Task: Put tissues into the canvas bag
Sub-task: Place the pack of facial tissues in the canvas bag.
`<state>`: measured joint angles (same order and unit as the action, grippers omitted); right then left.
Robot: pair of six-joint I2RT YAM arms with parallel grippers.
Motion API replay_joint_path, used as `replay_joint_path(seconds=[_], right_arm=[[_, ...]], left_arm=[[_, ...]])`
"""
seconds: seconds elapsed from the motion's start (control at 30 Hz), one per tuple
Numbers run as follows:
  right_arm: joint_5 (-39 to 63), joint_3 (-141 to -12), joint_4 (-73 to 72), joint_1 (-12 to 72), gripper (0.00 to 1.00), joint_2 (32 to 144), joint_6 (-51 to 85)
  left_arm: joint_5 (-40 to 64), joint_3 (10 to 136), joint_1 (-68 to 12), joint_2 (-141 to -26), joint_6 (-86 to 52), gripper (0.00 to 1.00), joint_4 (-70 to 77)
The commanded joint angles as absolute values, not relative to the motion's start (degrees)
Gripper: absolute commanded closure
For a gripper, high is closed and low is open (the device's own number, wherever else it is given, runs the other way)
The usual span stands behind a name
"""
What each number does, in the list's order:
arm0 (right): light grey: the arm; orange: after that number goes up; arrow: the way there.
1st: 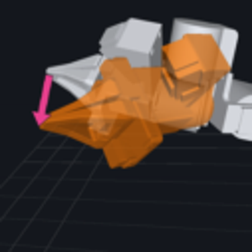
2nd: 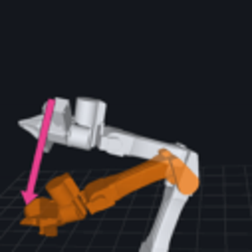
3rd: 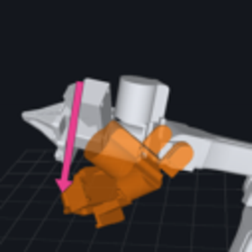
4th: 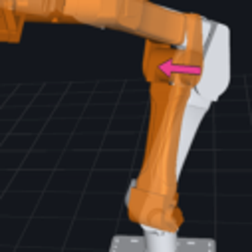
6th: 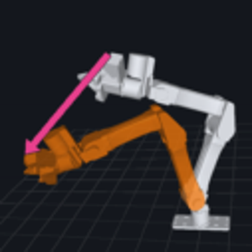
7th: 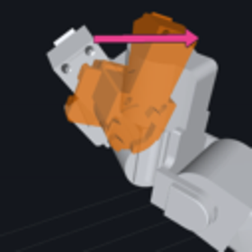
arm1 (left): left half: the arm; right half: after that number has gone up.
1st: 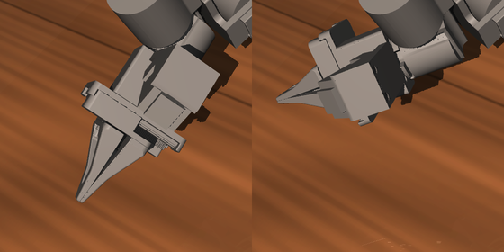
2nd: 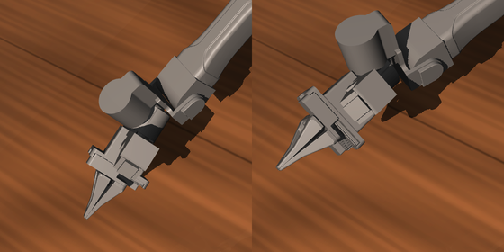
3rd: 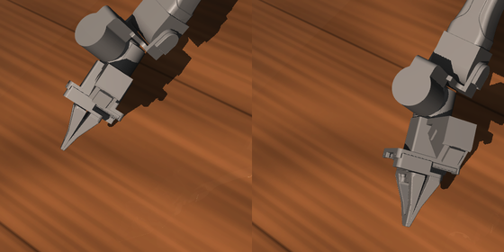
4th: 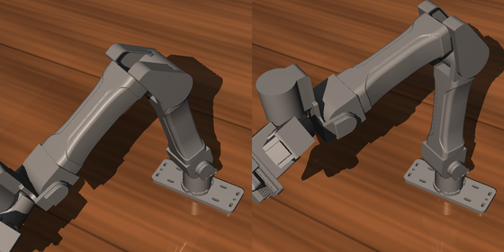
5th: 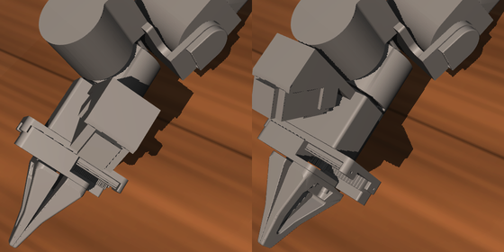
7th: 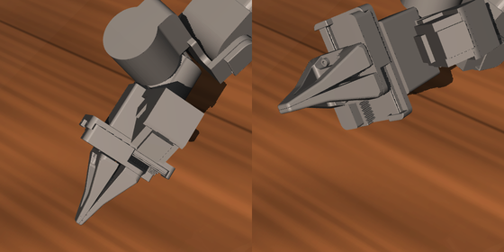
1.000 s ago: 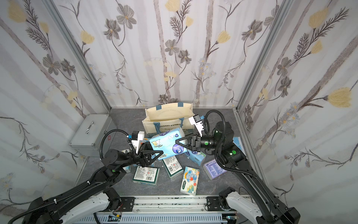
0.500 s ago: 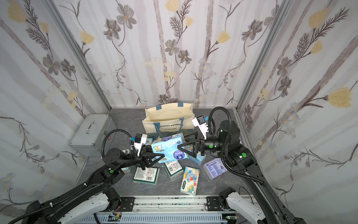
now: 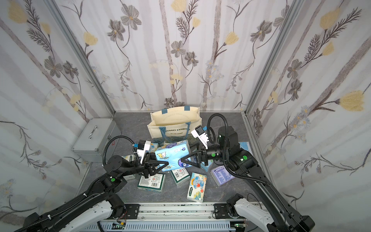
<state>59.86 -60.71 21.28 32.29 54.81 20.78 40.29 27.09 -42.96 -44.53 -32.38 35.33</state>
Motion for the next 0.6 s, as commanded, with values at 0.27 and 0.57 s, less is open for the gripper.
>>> replay_joint_path(seconds=[0.27, 0.57], right_arm=[[49.84, -61.46, 20.78, 33.76, 0.61, 51.98, 21.23], [27.87, -79.66, 37.75, 31.19, 0.63, 60.73, 17.36]], left_arm=[[34.13, 28.2, -42.89, -43.25, -32.22, 0.02, 31.71], [4.5, 54.4, -33.95, -49.24, -20.77, 0.0, -17.57]])
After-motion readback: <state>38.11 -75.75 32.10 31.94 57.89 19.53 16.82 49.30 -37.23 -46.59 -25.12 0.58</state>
